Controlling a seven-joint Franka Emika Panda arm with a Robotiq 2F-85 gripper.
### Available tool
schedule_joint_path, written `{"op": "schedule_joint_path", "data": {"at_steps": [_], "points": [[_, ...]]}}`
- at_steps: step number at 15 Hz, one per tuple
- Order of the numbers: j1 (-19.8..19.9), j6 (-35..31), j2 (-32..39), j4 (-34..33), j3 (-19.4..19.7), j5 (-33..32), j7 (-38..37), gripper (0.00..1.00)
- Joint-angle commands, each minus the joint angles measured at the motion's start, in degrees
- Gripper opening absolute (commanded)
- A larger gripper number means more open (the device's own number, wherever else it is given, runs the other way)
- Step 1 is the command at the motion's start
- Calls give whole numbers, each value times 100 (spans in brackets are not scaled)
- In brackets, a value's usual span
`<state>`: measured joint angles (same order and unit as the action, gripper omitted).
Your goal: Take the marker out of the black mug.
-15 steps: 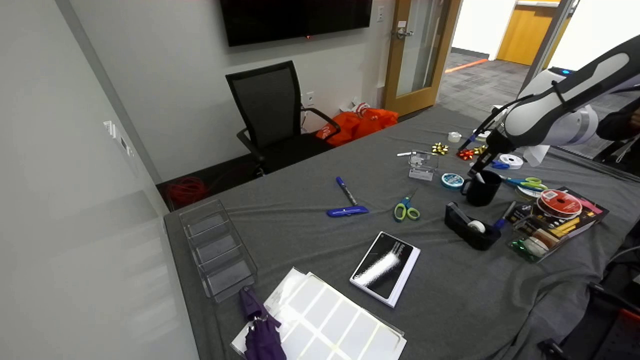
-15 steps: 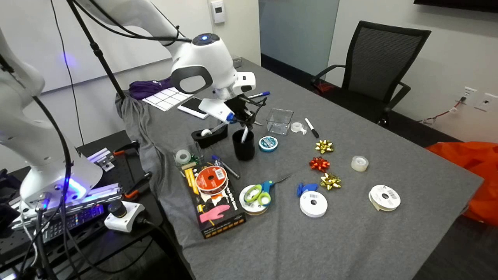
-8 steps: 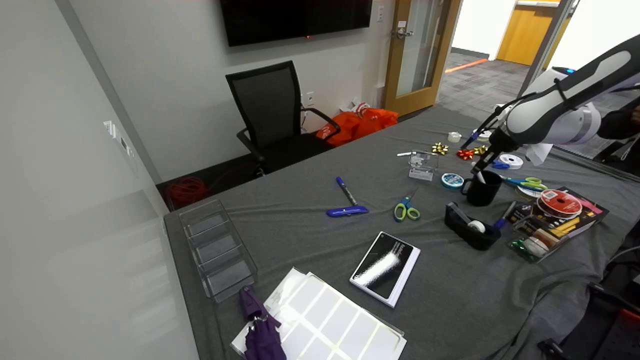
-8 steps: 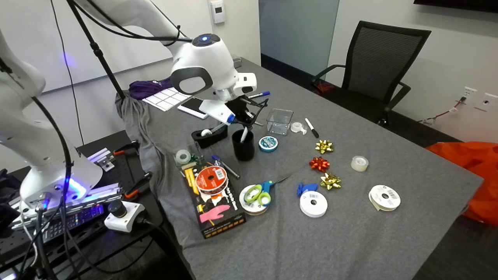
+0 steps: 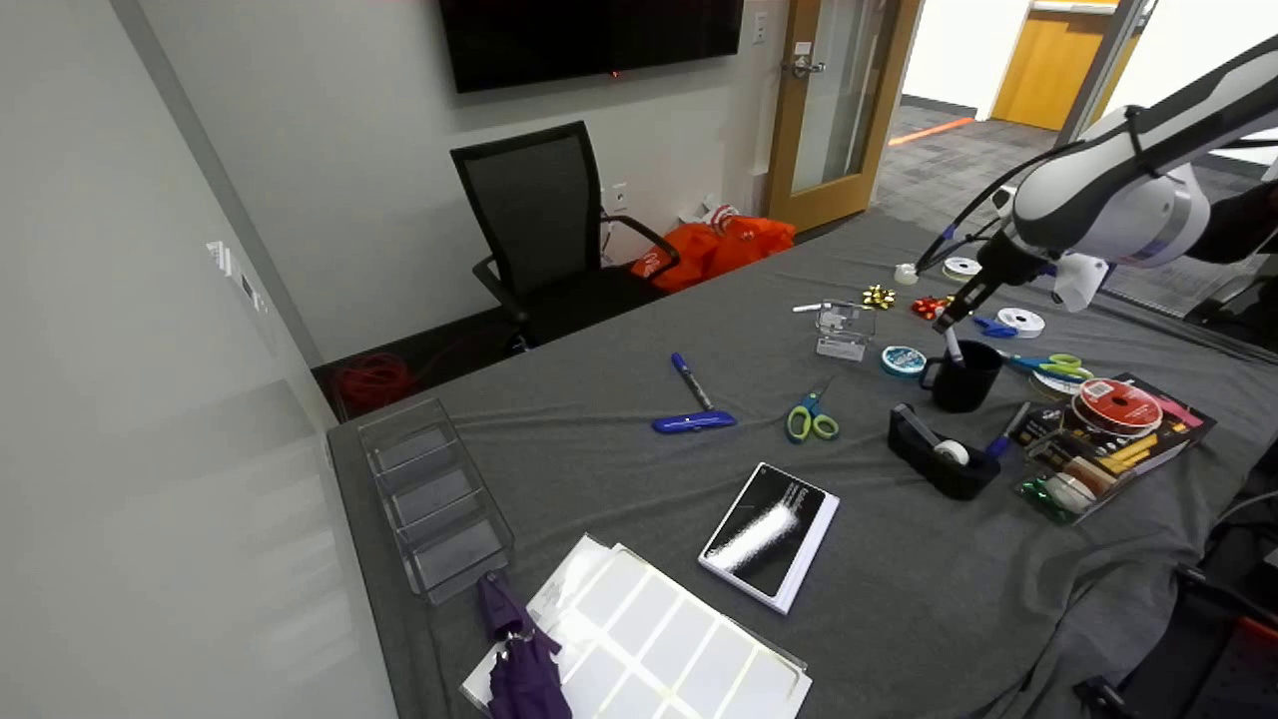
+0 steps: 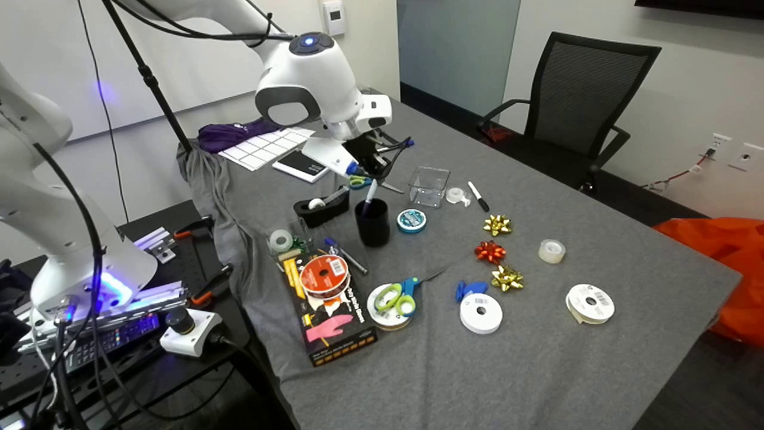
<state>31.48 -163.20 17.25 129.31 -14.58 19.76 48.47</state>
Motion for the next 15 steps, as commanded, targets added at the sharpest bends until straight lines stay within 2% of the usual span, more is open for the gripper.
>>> {"op": "schedule_joint_path", "data": {"at_steps": [1, 4, 5, 7, 11, 15], "points": [[489, 593, -583, 99, -572, 991, 787, 4], [635, 1145, -965, 64, -702, 1730, 1245, 4], [7, 1371, -1107, 41, -42, 2091, 1482, 4], [-369, 1701, -1297, 78, 451, 2260, 1623, 4], [-1072, 2168, -1513, 272, 1399, 1798, 1470, 4], [-1430, 2252, -1628, 781, 1898, 1221, 1493, 4]]}}
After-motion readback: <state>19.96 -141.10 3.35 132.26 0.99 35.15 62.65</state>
